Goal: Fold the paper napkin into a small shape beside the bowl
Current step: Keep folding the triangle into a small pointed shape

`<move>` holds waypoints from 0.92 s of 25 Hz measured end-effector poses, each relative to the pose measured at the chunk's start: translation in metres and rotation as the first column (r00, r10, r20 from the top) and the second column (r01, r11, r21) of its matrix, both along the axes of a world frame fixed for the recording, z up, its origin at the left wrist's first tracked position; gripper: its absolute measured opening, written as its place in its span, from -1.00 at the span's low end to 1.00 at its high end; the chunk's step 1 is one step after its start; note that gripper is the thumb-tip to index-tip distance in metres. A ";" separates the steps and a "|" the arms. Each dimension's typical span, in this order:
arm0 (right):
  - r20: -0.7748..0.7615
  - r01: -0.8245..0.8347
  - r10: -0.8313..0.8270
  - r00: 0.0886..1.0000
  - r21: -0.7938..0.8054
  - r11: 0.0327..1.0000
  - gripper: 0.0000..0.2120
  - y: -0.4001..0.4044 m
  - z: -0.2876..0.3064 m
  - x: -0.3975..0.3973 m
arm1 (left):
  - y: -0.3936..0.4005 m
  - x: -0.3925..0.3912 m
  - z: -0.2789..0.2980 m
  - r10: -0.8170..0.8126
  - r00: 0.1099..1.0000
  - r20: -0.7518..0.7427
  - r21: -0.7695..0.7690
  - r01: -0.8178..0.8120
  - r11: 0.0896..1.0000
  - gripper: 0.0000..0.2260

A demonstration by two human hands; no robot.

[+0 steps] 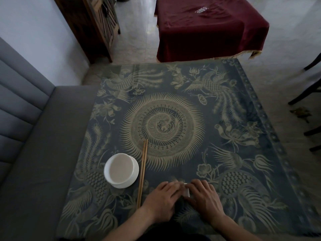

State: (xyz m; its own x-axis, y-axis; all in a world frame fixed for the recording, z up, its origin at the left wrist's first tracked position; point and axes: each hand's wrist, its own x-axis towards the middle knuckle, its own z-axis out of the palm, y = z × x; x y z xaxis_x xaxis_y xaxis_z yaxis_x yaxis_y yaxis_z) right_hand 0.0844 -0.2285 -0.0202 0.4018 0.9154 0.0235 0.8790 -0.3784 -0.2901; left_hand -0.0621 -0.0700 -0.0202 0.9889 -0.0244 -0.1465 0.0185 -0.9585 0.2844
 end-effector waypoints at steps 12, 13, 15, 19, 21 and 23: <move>0.039 -0.118 0.132 0.990 -0.247 0.962 -0.42 -0.029 -0.010 -0.008 | -0.005 0.000 -0.003 -0.016 0.978 -0.206 0.026 0.022 0.999 -0.27; 0.050 -0.131 0.149 0.988 -0.270 0.954 -0.42 -0.030 -0.011 -0.006 | -0.004 0.000 -0.004 -0.016 0.977 -0.214 0.023 0.021 1.000 -0.28; 0.045 -0.150 0.171 0.984 -0.304 0.941 -0.39 -0.030 -0.013 -0.003 | -0.002 0.000 -0.003 -0.014 0.976 -0.218 0.019 0.019 1.000 -0.28; 0.037 -0.167 0.188 0.982 -0.315 0.934 -0.33 -0.031 -0.015 0.000 | 0.000 -0.007 -0.003 0.000 0.984 -0.180 0.071 0.012 0.997 -0.29; 0.026 -0.170 0.188 0.982 -0.327 0.930 -0.33 -0.032 -0.015 0.001 | 0.000 -0.011 -0.003 0.045 0.985 -0.164 0.092 -0.030 0.995 -0.30; 0.016 -0.164 0.180 0.984 -0.332 0.929 -0.34 -0.030 -0.014 0.003 | 0.000 -0.015 -0.004 0.078 0.982 -0.173 0.086 -0.064 0.994 -0.30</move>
